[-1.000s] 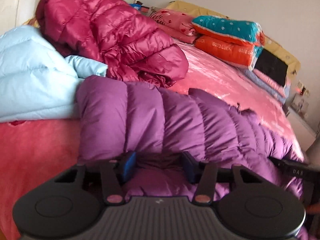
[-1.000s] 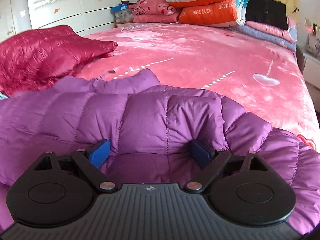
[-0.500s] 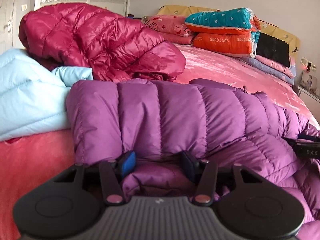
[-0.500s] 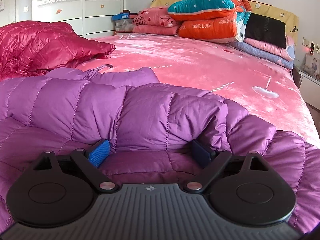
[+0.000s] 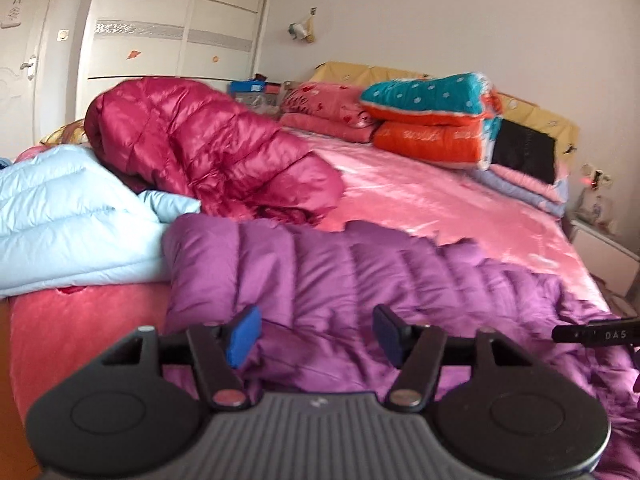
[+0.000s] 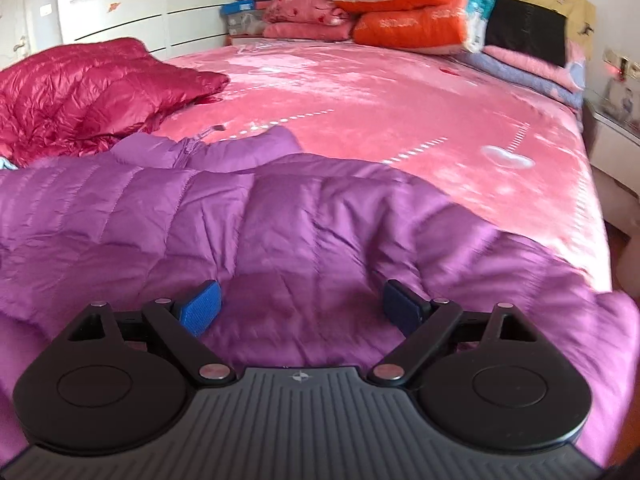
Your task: Fold large clothes
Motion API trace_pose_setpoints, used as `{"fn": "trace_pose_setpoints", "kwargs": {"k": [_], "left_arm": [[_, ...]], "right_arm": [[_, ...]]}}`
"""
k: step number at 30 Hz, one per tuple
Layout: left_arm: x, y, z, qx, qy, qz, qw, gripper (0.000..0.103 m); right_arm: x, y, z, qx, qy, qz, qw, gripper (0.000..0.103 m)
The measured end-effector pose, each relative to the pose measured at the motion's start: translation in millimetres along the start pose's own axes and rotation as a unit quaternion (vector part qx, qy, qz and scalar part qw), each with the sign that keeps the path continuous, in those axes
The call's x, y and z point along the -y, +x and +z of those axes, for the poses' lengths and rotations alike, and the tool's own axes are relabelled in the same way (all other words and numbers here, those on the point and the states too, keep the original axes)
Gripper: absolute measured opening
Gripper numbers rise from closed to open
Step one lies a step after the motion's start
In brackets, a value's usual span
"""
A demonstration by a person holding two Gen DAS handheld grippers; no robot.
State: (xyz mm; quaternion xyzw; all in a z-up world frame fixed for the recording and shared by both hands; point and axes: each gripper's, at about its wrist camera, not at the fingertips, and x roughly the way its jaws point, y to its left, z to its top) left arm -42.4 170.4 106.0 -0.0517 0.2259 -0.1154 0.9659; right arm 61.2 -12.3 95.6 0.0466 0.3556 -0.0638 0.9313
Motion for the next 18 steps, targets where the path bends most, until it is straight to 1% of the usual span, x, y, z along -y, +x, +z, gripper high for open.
{"fn": "trace_pose_setpoints", "kwargs": {"k": [3, 6, 11, 13, 15, 18], "left_arm": [[15, -22, 1, 0.005, 0.019, -0.018, 0.9996, 0.067], [31, -44, 1, 0.011, 0.036, -0.034, 0.9987, 0.072], [54, -70, -5, 0.004, 0.057, -0.054, 0.9969, 0.073], [64, -80, -8, -0.001, 0.071, -0.060, 0.9956, 0.073], [73, -89, -11, -0.004, 0.082, -0.067, 0.9943, 0.073], [87, -105, -12, -0.004, 0.099, -0.075, 0.9922, 0.075]], "right_arm": [[18, -25, -14, -0.006, 0.038, -0.006, 0.999, 0.103], [41, -54, -33, 0.009, 0.090, 0.021, 0.996, 0.103], [64, -90, -55, 0.028, 0.147, 0.030, 0.988, 0.103], [75, -104, -65, 0.041, 0.166, 0.033, 0.985, 0.103], [87, -115, -73, 0.043, 0.189, 0.034, 0.980, 0.103], [110, -131, -86, 0.050, 0.231, 0.040, 0.971, 0.103]]}}
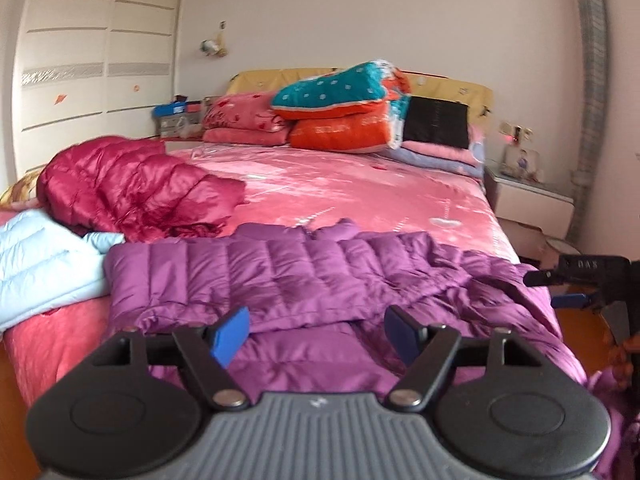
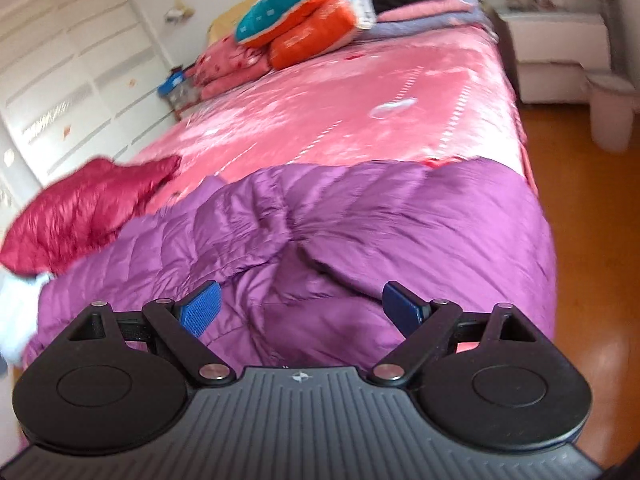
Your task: Fold large clothes
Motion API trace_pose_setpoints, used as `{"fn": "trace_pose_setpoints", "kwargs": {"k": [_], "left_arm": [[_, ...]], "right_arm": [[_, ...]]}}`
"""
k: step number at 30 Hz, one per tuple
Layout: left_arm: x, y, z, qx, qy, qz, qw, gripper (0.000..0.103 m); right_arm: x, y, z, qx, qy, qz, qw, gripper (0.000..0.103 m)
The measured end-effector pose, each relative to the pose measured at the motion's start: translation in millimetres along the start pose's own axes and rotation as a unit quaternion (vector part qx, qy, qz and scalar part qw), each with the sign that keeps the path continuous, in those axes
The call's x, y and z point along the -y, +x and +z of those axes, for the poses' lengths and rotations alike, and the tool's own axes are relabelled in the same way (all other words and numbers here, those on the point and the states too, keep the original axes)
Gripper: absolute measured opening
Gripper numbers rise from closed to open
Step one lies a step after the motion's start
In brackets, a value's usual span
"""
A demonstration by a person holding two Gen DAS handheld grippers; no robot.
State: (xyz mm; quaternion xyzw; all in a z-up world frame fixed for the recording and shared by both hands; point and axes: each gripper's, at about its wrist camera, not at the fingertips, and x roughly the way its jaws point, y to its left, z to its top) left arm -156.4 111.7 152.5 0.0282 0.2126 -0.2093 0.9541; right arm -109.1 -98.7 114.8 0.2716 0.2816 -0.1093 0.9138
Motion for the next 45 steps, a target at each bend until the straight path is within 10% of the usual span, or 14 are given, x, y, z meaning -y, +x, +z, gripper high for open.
{"fn": "trace_pose_setpoints", "kwargs": {"k": [14, 30, 45], "left_arm": [[72, -37, 11, -0.002, 0.036, -0.035, 0.9988, 0.078], [158, -43, 23, -0.003, 0.108, -0.074, 0.9914, 0.085], [169, -6, 15, -0.049, 0.110, -0.047, 0.9917, 0.087]], "right_arm": [[135, -54, -23, 0.040, 0.251, -0.027, 0.967, 0.103], [219, -18, -107, 0.029, 0.569, 0.089, 0.817, 0.103], [226, 26, -144, 0.038, 0.679, 0.110, 0.725, 0.103]]}}
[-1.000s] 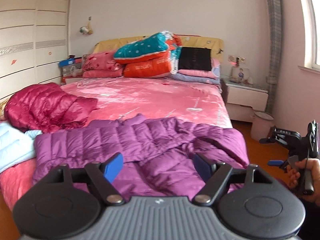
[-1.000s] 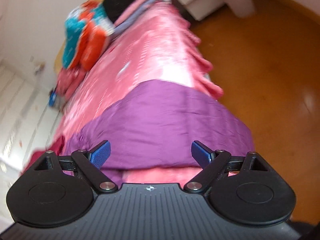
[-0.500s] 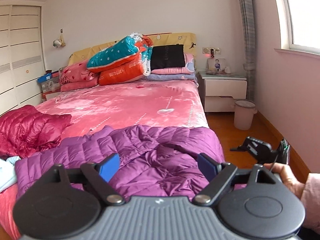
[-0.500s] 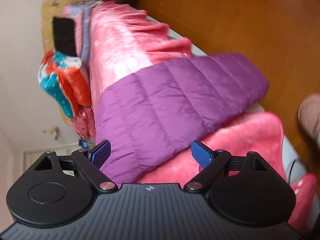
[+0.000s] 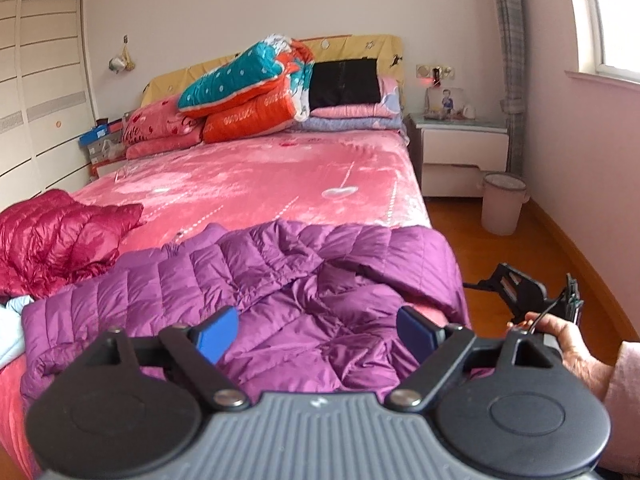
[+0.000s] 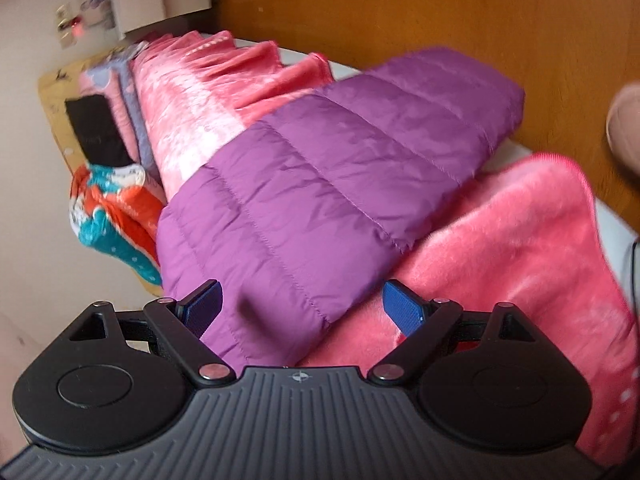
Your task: Fold large clothes
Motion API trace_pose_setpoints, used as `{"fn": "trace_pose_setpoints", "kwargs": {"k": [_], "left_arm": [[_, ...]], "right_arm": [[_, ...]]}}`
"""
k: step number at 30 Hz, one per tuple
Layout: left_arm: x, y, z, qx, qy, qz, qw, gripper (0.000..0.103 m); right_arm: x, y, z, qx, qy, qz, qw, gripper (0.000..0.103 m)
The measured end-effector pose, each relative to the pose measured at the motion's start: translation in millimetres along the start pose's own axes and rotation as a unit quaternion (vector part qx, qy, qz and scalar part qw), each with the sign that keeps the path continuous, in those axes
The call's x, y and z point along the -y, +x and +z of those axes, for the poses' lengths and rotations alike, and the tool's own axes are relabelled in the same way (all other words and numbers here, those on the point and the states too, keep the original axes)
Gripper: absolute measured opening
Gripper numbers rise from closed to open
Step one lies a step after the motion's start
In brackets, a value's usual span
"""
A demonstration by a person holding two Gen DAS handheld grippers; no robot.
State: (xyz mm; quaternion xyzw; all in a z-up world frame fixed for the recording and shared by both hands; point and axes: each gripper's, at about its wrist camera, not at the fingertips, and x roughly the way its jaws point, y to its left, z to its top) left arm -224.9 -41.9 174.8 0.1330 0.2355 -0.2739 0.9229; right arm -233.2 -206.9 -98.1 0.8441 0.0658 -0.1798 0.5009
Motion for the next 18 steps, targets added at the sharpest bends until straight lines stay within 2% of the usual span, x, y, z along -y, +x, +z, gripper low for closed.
{"fn": "trace_pose_setpoints", "kwargs": {"k": [13, 18], "left_arm": [[-4, 35, -4, -0.036, -0.011, 0.009, 0.9993, 0.087], [-14, 47, -3, -0.038, -0.027, 0.019, 0.9987, 0.087]], "right_arm": [[11, 13, 20, 0.037, 0.060, -0.001, 0.998, 0.103], [4, 14, 22, 0.052, 0.044, -0.007, 0.998, 0.103]]}}
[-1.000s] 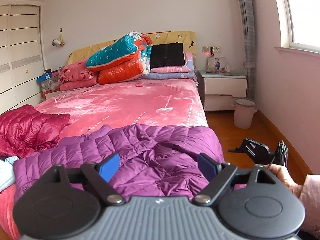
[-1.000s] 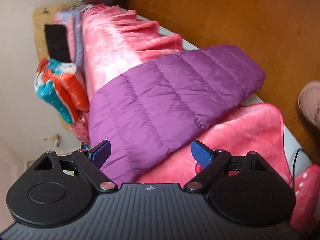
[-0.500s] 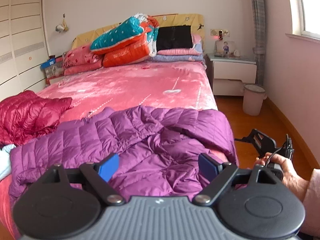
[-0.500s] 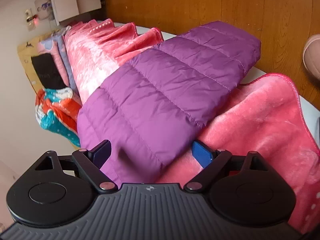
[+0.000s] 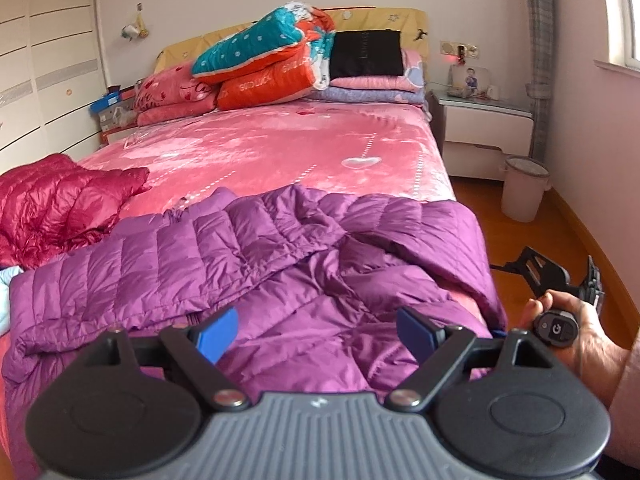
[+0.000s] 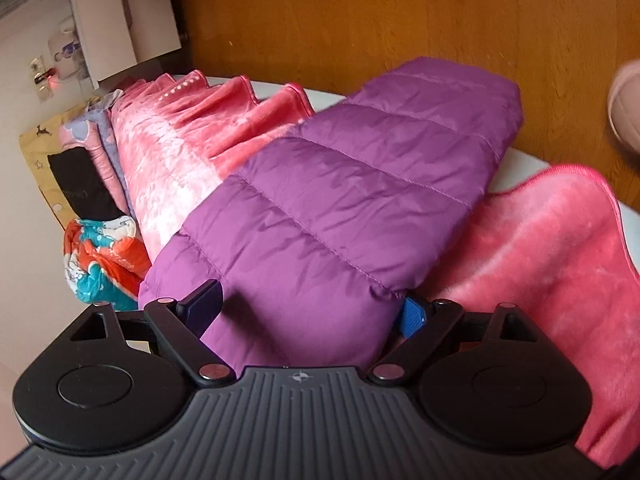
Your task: Fold large clothes
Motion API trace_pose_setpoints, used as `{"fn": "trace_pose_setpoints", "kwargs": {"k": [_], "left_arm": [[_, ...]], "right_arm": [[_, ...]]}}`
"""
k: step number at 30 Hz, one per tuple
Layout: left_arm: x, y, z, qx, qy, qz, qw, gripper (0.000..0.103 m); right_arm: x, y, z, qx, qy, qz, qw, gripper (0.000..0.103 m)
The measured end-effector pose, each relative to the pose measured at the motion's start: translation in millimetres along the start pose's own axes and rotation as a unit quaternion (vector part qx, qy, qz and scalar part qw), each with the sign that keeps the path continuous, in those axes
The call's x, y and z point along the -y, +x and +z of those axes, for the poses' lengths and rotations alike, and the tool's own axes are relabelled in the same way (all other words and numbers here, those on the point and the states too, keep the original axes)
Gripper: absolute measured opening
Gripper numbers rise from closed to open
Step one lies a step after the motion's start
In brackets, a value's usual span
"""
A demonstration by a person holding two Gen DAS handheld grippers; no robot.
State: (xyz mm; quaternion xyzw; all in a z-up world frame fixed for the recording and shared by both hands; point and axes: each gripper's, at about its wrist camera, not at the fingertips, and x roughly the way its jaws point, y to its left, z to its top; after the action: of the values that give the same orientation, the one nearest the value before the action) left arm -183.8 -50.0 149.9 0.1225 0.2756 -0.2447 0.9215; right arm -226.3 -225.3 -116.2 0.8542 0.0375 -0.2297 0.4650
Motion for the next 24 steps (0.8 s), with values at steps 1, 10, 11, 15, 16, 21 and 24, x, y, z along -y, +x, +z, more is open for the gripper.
{"fn": "trace_pose_setpoints", "kwargs": {"k": [1, 10, 11, 15, 16, 21, 24], "left_arm": [[-3, 2, 0, 0.001, -0.005, 0.002, 1.0000, 0.087], [-34, 28, 8, 0.012, -0.065, 0.014, 0.9977, 0.087], [-37, 31, 10, 0.015, -0.071, 0.015, 0.9973, 0.087], [-52, 40, 17, 0.032, -0.102, 0.020, 0.9940, 0.091], [-57, 42, 19, 0.035, -0.115, 0.018, 0.9925, 0.093], [-86, 57, 23, 0.045, -0.184, 0.012, 0.9819, 0.093], [-104, 66, 24, 0.055, -0.210, 0.019, 0.9759, 0.093]], "right_arm": [[-3, 1, 0, 0.005, -0.005, 0.001, 1.000, 0.103], [-21, 4, 7, 0.033, -0.036, 0.007, 0.999, 0.060], [-24, 3, 8, 0.035, -0.042, 0.010, 0.998, 0.058], [-45, -4, 8, 0.046, -0.081, 0.021, 0.995, 0.048], [-53, -6, 7, 0.049, -0.094, 0.026, 0.994, 0.046], [-114, -21, -12, 0.079, -0.239, 0.033, 0.967, 0.041], [-154, -31, -37, 0.093, -0.325, 0.048, 0.940, 0.041]]}}
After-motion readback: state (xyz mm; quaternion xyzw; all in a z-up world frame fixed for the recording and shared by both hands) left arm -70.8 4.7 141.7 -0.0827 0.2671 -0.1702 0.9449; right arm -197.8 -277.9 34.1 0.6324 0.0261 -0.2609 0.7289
